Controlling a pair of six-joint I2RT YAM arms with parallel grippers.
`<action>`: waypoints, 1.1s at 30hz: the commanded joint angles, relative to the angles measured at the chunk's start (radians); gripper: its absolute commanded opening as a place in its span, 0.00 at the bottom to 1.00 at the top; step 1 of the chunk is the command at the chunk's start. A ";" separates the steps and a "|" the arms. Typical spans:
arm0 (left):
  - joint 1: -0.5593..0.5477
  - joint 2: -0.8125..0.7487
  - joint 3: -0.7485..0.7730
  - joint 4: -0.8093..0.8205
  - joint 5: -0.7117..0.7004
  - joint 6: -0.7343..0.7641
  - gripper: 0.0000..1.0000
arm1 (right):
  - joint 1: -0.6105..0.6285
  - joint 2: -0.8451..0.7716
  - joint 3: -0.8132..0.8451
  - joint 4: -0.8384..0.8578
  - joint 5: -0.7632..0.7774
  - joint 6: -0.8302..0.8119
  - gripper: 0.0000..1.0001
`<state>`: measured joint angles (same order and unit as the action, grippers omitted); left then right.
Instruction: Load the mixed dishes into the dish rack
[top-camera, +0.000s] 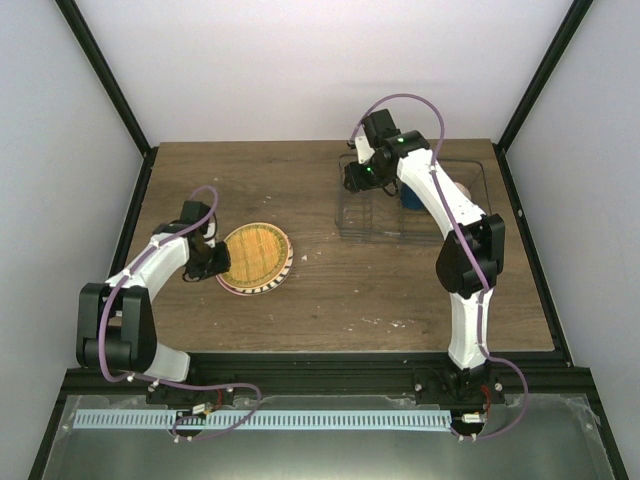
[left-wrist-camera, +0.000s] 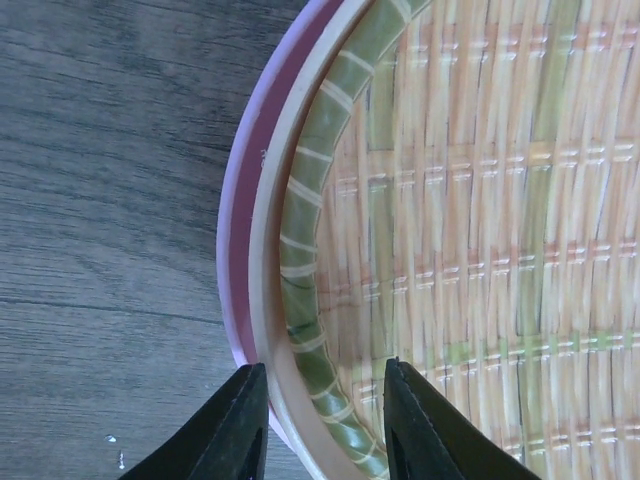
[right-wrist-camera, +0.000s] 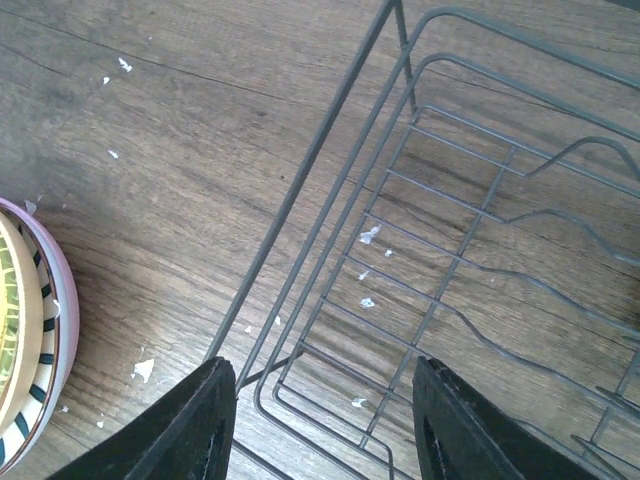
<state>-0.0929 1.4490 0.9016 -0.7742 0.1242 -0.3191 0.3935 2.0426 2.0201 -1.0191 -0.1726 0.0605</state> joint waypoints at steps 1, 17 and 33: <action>0.004 0.014 0.017 0.011 -0.009 0.005 0.34 | -0.009 -0.040 0.040 -0.005 0.022 -0.017 0.50; 0.006 0.010 -0.038 0.066 0.003 -0.015 0.35 | -0.008 -0.021 0.037 -0.004 0.037 -0.030 0.50; 0.133 -0.085 -0.206 0.231 0.189 -0.030 0.37 | -0.004 0.001 0.036 -0.002 0.039 -0.033 0.50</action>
<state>0.0067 1.3865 0.7383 -0.5903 0.2245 -0.3435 0.3840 2.0426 2.0201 -1.0195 -0.1364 0.0402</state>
